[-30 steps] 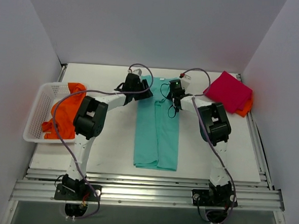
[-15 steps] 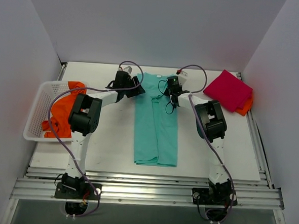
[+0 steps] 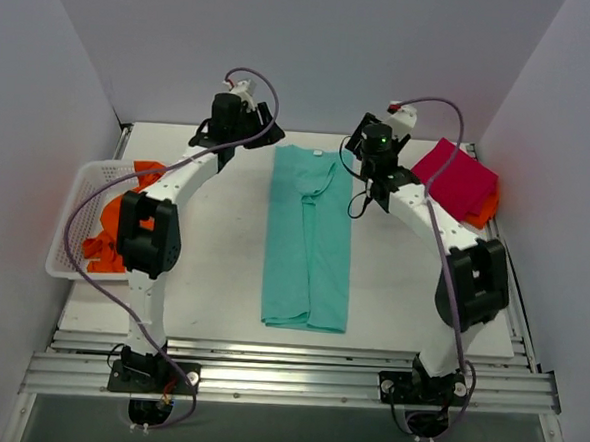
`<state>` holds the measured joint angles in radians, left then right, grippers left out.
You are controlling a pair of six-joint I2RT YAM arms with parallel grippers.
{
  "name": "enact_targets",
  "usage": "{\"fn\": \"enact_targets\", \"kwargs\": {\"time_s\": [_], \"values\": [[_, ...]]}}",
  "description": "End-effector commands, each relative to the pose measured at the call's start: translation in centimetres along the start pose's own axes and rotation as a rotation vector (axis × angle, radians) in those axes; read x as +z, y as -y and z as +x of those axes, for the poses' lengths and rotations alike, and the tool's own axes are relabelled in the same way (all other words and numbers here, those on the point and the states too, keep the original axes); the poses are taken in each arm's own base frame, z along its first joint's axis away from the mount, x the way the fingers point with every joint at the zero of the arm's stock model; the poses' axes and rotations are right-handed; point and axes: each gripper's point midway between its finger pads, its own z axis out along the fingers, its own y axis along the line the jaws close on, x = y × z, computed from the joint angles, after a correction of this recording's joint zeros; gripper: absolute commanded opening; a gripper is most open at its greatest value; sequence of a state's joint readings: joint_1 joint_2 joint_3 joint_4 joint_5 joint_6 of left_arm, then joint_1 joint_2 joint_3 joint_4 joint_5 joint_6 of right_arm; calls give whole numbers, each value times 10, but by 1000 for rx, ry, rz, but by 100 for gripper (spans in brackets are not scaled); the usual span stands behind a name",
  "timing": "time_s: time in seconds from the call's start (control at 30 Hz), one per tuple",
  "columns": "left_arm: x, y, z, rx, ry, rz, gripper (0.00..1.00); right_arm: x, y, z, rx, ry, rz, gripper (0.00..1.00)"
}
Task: Fold and stack the t-shirts
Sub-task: Fold the tshirt
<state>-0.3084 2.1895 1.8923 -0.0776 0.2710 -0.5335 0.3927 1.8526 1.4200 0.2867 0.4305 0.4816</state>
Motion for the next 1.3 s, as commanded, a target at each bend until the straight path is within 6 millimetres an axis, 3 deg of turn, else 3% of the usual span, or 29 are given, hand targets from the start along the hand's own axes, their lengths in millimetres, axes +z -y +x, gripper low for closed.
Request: {"fn": "enact_targets", "kwargs": {"time_s": [0.0,0.03,0.07,0.1,0.13,0.17,0.2,0.23,0.27,0.3,0.33,0.4,0.43,0.47,0.5,0.53,0.57,0.63,0.67,0.77,1.0,1.13,1.27], "values": [[-92,63,-76,71,152,9,62,-70,9,-85,27,161,14,58],[-96,47,-42,40,90,-37,62,-83,14,-84,26,154,24,58],[-108,47,-30,30,84,-52,62,-92,32,-55,-13,107,65,57],[-137,71,-35,41,152,-36,63,-125,36,-65,57,164,74,57],[-139,46,18,-9,69,-99,63,-139,40,-57,95,173,61,56],[-162,60,18,-24,117,-78,63,-158,58,-32,175,151,49,54],[-168,63,41,-41,110,-104,63,-169,54,-10,219,102,-8,52],[-172,46,84,-97,51,-159,63,-178,55,6,262,72,-49,50],[-188,52,94,-102,52,-167,63,-190,68,41,257,15,-75,50],[-195,59,115,-110,31,-189,62,-206,60,64,291,-37,-116,49],[-202,58,131,-115,2,-211,61,-218,74,93,243,-101,-76,50],[-225,53,168,-110,-63,-241,61,-242,85,122,299,-154,-38,51],[-233,57,189,-89,-90,-242,60,-262,95,143,214,-192,-14,51],[-249,44,212,-84,-125,-268,60,-272,99,153,205,-214,-2,51],[-256,40,224,-101,-136,-274,60,-281,100,160,206,-227,5,51],[-262,44,238,-134,-161,-257,60,-297,106,177,224,-268,24,50],[-272,36,253,-135,-175,-251,60,-302,110,192,193,-289,51,49],[-283,31,270,-156,-196,-261,60,-312,108,208,167,-334,88,48],[-289,34,278,-142,-204,-244,59,-319,113,228,78,-369,125,47],[-299,33,306,-107,-250,-239,58,-333,124,250,-50,-357,212,47],[-300,28,349,-105,-304,-243,57,-339,141,283,-66,-393,217,45],[-299,29,353,-100,-292,-234,57,-338,142,279,-27,-384,186,42],[-298,35,343,-82,-265,-218,57,-341,134,261,-9,-332,145,40]]}}
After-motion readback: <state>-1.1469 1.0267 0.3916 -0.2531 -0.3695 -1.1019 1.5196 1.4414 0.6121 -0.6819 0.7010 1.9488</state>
